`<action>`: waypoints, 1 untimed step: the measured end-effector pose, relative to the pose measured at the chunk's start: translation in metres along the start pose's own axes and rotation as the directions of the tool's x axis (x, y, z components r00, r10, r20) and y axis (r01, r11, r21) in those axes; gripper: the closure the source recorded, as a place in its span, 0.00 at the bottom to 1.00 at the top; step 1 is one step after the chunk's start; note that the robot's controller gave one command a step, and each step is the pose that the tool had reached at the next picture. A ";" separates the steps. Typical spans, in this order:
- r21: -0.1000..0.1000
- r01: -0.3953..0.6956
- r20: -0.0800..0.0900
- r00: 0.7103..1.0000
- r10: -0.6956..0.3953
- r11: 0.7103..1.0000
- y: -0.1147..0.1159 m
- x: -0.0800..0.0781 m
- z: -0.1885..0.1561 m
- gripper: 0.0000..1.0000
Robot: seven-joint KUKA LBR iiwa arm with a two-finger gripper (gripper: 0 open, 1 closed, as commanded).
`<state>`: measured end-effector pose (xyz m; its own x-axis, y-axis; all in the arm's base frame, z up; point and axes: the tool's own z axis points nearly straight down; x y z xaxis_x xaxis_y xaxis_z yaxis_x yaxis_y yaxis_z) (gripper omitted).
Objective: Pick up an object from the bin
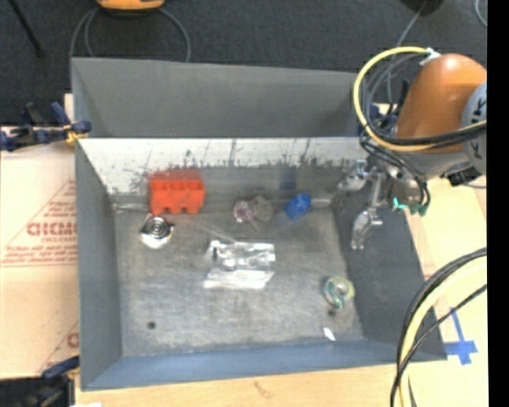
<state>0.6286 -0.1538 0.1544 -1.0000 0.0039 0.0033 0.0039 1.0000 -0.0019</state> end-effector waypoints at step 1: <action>-0.004 0.038 0.004 0.999 -0.038 0.999 0.101 -0.017 0.041 0.00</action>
Offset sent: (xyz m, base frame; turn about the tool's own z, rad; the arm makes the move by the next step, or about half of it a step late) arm 0.0164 0.0962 -0.0399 -0.0309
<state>0.6458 -0.0533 0.1134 -0.9994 -0.0344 -0.0008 -0.0344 0.9994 0.0025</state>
